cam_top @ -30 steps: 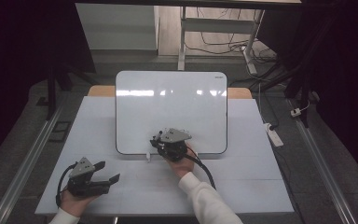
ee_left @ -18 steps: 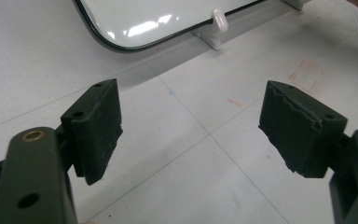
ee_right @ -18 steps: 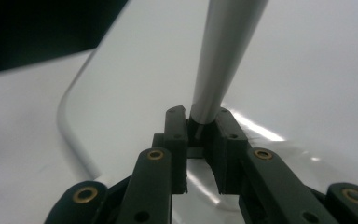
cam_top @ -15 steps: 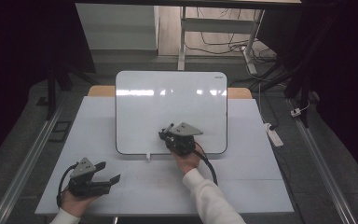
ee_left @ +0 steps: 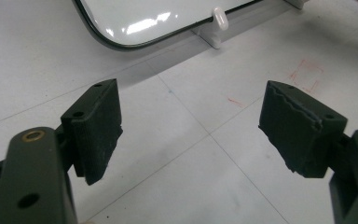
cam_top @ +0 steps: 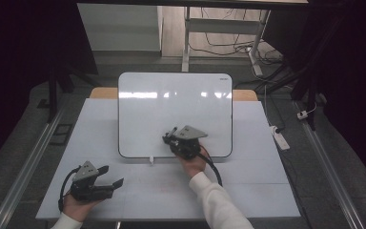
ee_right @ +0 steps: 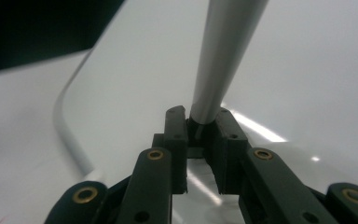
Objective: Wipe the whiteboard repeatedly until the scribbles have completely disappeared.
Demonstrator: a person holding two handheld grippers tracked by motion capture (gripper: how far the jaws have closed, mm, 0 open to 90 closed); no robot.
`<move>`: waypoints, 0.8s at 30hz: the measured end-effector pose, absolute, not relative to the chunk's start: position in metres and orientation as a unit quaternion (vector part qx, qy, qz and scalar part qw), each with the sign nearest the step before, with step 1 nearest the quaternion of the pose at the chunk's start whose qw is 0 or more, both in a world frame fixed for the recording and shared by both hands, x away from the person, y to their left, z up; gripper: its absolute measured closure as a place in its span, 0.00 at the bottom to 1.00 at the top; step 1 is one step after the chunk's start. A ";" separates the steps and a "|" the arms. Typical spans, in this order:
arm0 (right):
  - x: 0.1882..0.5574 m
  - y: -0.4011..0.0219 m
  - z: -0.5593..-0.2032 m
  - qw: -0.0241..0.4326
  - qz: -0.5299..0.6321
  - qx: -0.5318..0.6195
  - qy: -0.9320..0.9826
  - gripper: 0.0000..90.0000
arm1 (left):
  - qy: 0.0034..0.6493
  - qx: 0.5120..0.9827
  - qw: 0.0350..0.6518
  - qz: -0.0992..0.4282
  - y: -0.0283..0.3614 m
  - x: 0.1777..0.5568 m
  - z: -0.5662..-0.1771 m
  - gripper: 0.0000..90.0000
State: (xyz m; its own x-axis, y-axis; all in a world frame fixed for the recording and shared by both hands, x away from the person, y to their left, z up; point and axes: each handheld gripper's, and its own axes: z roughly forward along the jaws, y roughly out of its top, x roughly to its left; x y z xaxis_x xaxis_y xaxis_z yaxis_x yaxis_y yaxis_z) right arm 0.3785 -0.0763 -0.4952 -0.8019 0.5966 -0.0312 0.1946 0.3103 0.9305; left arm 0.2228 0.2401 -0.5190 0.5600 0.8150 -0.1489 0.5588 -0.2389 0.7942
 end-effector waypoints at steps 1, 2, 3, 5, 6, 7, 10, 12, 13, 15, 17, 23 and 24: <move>0.382 -0.083 -0.492 0.201 0.537 0.264 0.775 0.86 | 0.445 0.771 0.429 0.151 0.240 0.222 -0.519 0.24; 0.385 -0.087 -0.489 0.209 0.540 0.270 0.770 0.86 | 0.446 0.771 0.429 0.151 0.240 0.222 -0.519 0.24; 0.387 -0.088 -0.487 0.209 0.541 0.272 0.768 0.86 | 0.446 0.771 0.429 0.150 0.240 0.223 -0.519 0.24; 0.384 -0.086 -0.488 0.211 0.536 0.270 0.771 0.86 | 0.446 0.772 0.428 0.149 0.240 0.224 -0.520 0.24; 0.382 -0.082 -0.491 0.192 0.533 0.262 0.781 0.86 | 0.445 0.773 0.427 0.148 0.240 0.225 -0.520 0.24; 0.380 -0.078 -0.495 0.182 0.528 0.246 0.792 0.86 | 0.444 0.774 0.427 0.147 0.240 0.225 -0.520 0.24; 0.384 -0.080 -0.489 0.208 0.525 0.240 0.790 0.86 | 0.445 0.773 0.427 0.148 0.240 0.224 -0.520 0.24; 0.391 -0.088 -0.483 0.219 0.536 0.264 0.772 0.86 | 0.446 0.771 0.429 0.150 0.241 0.223 -0.519 0.24; 0.395 -0.094 -0.480 0.222 0.544 0.282 0.759 0.86 | 0.446 0.771 0.430 0.150 0.242 0.223 -0.519 0.24; 0.396 -0.096 -0.480 0.217 0.549 0.289 0.754 0.86 | 0.446 0.771 0.430 0.150 0.242 0.223 -0.519 0.24; 0.387 -0.086 -0.487 0.197 0.531 0.260 0.782 0.86 | 0.445 0.772 0.428 0.148 0.241 0.224 -0.520 0.24; 0.392 -0.091 -0.481 0.219 0.536 0.273 0.769 0.86 | 0.444 0.772 0.429 0.151 0.240 0.223 -0.519 0.24; 0.396 -0.093 -0.479 0.217 0.544 0.281 0.761 0.86 | 0.444 0.772 0.429 0.151 0.240 0.223 -0.519 0.24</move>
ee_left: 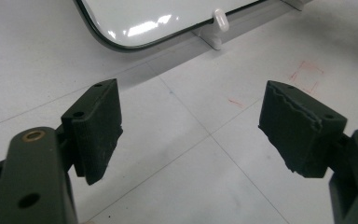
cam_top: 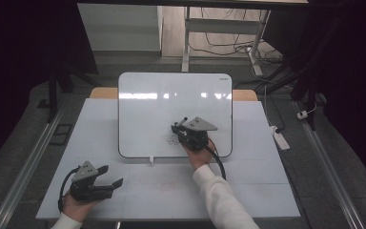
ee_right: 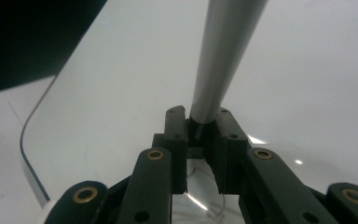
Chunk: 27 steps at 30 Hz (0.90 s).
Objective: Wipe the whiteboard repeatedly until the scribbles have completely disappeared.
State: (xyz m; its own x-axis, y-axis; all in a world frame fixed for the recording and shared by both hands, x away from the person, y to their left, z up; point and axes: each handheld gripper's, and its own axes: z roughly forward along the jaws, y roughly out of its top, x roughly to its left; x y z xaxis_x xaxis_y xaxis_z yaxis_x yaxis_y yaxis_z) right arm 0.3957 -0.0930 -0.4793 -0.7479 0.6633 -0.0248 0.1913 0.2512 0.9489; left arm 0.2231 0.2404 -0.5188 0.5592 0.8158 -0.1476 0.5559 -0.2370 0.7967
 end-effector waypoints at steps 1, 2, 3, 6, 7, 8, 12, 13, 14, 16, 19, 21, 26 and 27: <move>0.396 -0.091 -0.480 0.214 0.546 0.284 0.759 0.86 | 0.444 0.772 0.429 0.151 0.240 0.223 -0.519 0.24; 0.393 -0.085 -0.482 0.204 0.541 0.273 0.769 0.86 | 0.444 0.772 0.429 0.150 0.240 0.224 -0.519 0.24; 0.389 -0.078 -0.487 0.190 0.532 0.250 0.787 0.86 | 0.444 0.772 0.428 0.150 0.240 0.224 -0.520 0.24; 0.382 -0.069 -0.488 0.209 0.503 0.210 0.812 0.86 | 0.445 0.772 0.428 0.150 0.241 0.224 -0.520 0.24; 0.386 -0.075 -0.485 0.214 0.517 0.233 0.795 0.86 | 0.445 0.772 0.428 0.150 0.241 0.224 -0.520 0.24; 0.392 -0.083 -0.482 0.222 0.533 0.260 0.774 0.86 | 0.444 0.772 0.429 0.151 0.241 0.223 -0.519 0.24; 0.386 -0.079 -0.486 0.205 0.527 0.253 0.785 0.86 | 0.443 0.773 0.429 0.150 0.240 0.224 -0.519 0.24; 0.380 -0.072 -0.492 0.192 0.515 0.227 0.804 0.86 | 0.444 0.773 0.428 0.149 0.240 0.224 -0.520 0.24; 0.374 -0.068 -0.495 0.197 0.499 0.205 0.818 0.86 | 0.444 0.773 0.428 0.150 0.240 0.224 -0.520 0.24; 0.376 -0.074 -0.493 0.201 0.497 0.206 0.819 0.86 | 0.443 0.773 0.429 0.151 0.241 0.223 -0.519 0.24; 0.390 -0.098 -0.481 0.231 0.528 0.275 0.770 0.86 | 0.444 0.771 0.430 0.152 0.241 0.222 -0.519 0.24; 0.387 -0.098 -0.484 0.220 0.531 0.279 0.769 0.86 | 0.443 0.773 0.429 0.151 0.240 0.223 -0.519 0.24; 0.368 -0.076 -0.498 0.204 0.488 0.198 0.826 0.86 | 0.442 0.774 0.427 0.152 0.239 0.223 -0.519 0.24; 0.374 -0.084 -0.495 0.209 0.504 0.221 0.808 0.86 | 0.443 0.773 0.427 0.153 0.240 0.222 -0.519 0.24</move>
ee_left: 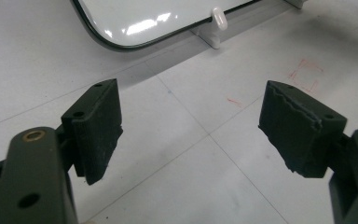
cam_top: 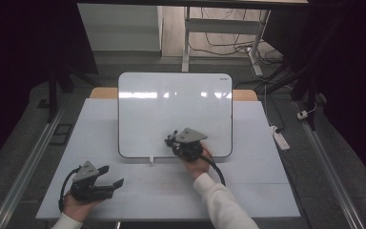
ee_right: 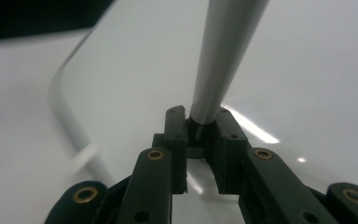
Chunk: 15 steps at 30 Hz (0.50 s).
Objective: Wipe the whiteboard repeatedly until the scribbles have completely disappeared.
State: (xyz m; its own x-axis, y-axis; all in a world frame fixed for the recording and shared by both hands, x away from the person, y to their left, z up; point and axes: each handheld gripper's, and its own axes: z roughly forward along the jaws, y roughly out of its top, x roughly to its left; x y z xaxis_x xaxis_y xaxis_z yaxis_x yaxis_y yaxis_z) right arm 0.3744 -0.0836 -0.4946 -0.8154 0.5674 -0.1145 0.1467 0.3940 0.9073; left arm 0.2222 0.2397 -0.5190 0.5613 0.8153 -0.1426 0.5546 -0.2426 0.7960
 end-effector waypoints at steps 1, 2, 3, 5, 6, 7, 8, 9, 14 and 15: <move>0.381 -0.093 -0.490 0.219 0.518 0.246 0.789 0.86 | 0.444 0.772 0.428 0.153 0.240 0.222 -0.519 0.24; 0.386 -0.101 -0.485 0.227 0.527 0.268 0.774 0.86 | 0.445 0.771 0.429 0.153 0.241 0.222 -0.519 0.24; 0.389 -0.106 -0.483 0.226 0.532 0.281 0.766 0.86 | 0.445 0.771 0.430 0.152 0.241 0.222 -0.519 0.24; 0.384 -0.102 -0.486 0.219 0.527 0.278 0.773 0.86 | 0.444 0.773 0.428 0.150 0.240 0.224 -0.519 0.24; 0.379 -0.096 -0.491 0.204 0.519 0.260 0.788 0.86 | 0.443 0.774 0.427 0.150 0.239 0.224 -0.520 0.24; 0.372 -0.090 -0.497 0.192 0.510 0.238 0.804 0.86 | 0.443 0.774 0.426 0.150 0.239 0.224 -0.520 0.24; 0.367 -0.086 -0.501 0.196 0.499 0.223 0.814 0.86 | 0.442 0.775 0.426 0.150 0.239 0.224 -0.520 0.24; 0.366 -0.087 -0.502 0.202 0.498 0.212 0.816 0.86 | 0.442 0.774 0.427 0.150 0.239 0.223 -0.520 0.24; 0.386 -0.114 -0.486 0.237 0.538 0.287 0.757 0.86 | 0.444 0.772 0.428 0.154 0.240 0.222 -0.518 0.24; 0.385 -0.113 -0.487 0.239 0.539 0.289 0.754 0.86 | 0.444 0.773 0.427 0.154 0.239 0.222 -0.519 0.24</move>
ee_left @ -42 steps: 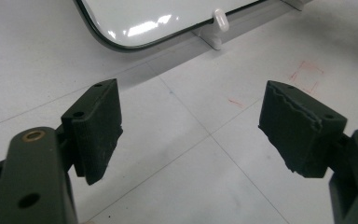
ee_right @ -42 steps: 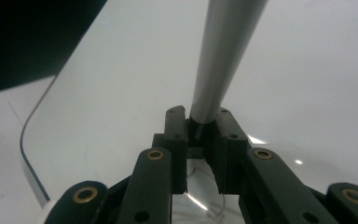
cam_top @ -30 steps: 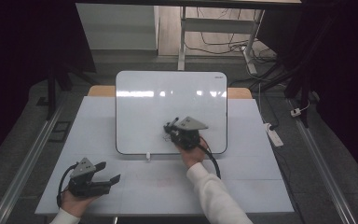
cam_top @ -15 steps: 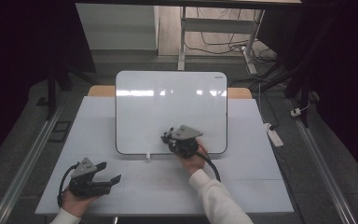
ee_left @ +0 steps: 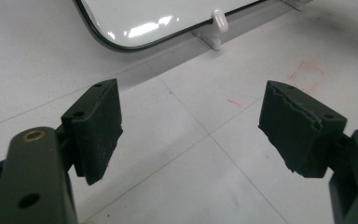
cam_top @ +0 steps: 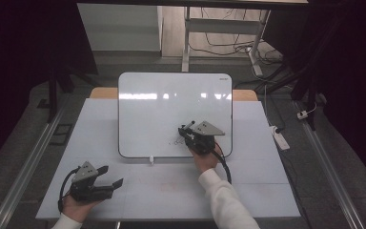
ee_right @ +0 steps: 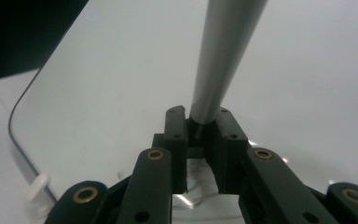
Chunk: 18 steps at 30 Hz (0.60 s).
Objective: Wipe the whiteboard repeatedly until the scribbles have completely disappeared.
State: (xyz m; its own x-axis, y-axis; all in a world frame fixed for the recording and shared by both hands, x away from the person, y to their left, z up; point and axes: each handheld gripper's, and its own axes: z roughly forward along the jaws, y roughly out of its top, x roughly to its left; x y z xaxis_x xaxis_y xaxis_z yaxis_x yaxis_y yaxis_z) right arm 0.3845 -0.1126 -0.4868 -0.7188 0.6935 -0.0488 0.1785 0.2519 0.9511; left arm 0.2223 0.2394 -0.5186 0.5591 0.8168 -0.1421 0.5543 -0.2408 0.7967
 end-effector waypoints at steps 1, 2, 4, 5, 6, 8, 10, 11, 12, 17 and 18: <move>0.381 -0.107 -0.490 0.231 0.534 0.277 0.765 0.86 | 0.444 0.773 0.427 0.153 0.239 0.223 -0.519 0.24; 0.376 -0.099 -0.496 0.211 0.525 0.254 0.784 0.86 | 0.444 0.774 0.426 0.151 0.239 0.224 -0.519 0.24; 0.364 -0.084 -0.504 0.202 0.494 0.200 0.822 0.86 | 0.444 0.774 0.425 0.151 0.239 0.224 -0.520 0.24; 0.362 -0.083 -0.505 0.206 0.489 0.190 0.826 0.86 | 0.444 0.774 0.426 0.151 0.240 0.223 -0.520 0.24; 0.366 -0.086 -0.502 0.201 0.491 0.195 0.825 0.86 | 0.444 0.773 0.427 0.151 0.240 0.223 -0.519 0.24; 0.375 -0.100 -0.494 0.228 0.513 0.237 0.792 0.86 | 0.445 0.771 0.428 0.154 0.240 0.222 -0.519 0.24; 0.379 -0.108 -0.493 0.226 0.531 0.264 0.773 0.86 | 0.445 0.772 0.428 0.153 0.240 0.222 -0.519 0.24; 0.375 -0.104 -0.494 0.228 0.526 0.259 0.777 0.86 | 0.444 0.772 0.428 0.152 0.240 0.223 -0.519 0.24; 0.371 -0.098 -0.499 0.216 0.517 0.240 0.792 0.86 | 0.445 0.773 0.426 0.151 0.240 0.224 -0.520 0.24; 0.365 -0.085 -0.505 0.211 0.509 0.213 0.807 0.86 | 0.444 0.773 0.426 0.153 0.239 0.223 -0.519 0.24; 0.370 -0.090 -0.501 0.220 0.521 0.230 0.792 0.86 | 0.444 0.773 0.427 0.153 0.240 0.222 -0.519 0.24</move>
State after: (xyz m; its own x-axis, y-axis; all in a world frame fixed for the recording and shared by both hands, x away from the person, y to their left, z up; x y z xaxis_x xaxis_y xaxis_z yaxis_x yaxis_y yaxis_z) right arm 0.3699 -0.0903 -0.5011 -0.7979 0.5928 -0.1092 0.1347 0.3519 0.9263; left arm 0.2222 0.2395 -0.5191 0.5582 0.8175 -0.1418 0.5557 -0.2414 0.7955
